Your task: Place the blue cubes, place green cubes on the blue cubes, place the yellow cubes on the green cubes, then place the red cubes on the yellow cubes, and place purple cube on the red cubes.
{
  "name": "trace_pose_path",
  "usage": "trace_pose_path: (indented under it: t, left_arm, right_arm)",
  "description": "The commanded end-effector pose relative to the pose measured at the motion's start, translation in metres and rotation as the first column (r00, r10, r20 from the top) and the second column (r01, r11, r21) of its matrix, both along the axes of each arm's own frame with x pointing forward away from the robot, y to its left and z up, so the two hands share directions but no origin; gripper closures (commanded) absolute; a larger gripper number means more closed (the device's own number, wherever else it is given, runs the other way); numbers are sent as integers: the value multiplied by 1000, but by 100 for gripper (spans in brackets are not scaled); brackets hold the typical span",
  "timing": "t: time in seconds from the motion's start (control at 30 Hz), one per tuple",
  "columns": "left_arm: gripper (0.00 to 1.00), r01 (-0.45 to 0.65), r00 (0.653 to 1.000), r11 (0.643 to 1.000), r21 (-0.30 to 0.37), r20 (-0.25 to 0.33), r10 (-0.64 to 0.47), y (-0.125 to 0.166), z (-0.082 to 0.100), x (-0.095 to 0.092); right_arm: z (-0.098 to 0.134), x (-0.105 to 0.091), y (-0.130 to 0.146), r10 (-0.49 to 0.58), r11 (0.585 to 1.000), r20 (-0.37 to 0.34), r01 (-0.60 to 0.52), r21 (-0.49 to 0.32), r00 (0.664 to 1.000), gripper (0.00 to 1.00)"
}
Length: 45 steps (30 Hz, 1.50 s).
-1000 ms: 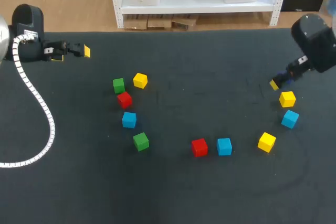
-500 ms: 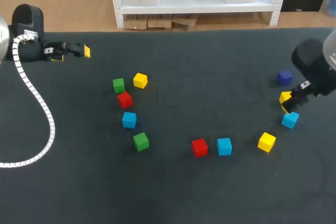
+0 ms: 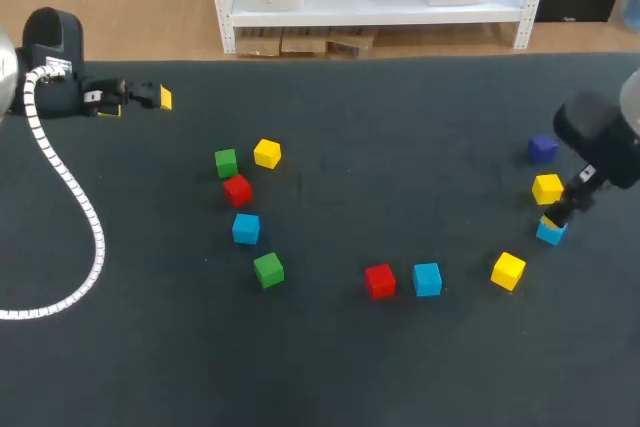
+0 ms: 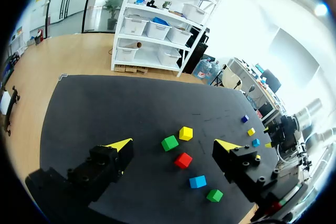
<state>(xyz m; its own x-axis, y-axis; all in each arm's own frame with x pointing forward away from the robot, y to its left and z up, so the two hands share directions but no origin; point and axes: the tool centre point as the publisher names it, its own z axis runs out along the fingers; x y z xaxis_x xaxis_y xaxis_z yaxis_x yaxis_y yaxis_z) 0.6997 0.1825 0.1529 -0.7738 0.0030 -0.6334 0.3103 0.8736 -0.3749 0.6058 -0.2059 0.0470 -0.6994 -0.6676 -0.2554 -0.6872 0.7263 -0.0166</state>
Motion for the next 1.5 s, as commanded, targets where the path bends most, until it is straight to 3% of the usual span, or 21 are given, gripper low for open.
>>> trace_pose_path:
  t: [0.03,0.53,1.13,1.23,1.33,1.43,1.5]
  left_arm:
    - [0,6,1000,1000,-9,7,-6,2,-2,0]
    - [0,6,1000,1000,-9,7,-6,2,-2,0]
    - [0,6,1000,1000,-9,7,-6,2,-2,0]
    - [0,6,1000,1000,-9,7,-6,2,-2,0]
    - [0,6,1000,1000,-9,7,-6,2,-2,0]
    - [0,6,1000,1000,-9,7,-6,2,-2,0]
    - [0,6,1000,1000,-9,7,-6,2,-2,0]
  right_arm:
    - [1,8,4,39,999,-68,-37,24,997,0]
    - [-25,-3,15,117,990,-150,-126,-55,982,0]
    - [-53,3,12,107,986,-159,-124,-107,981,0]
    - [-56,4,11,109,988,-164,-125,-93,980,6]
    - [-60,5,10,102,987,-162,-120,-104,981,5]
    - [-63,6,9,93,987,-158,-113,-118,983,21]
    - [-63,7,8,92,986,-157,-111,-121,983,41]
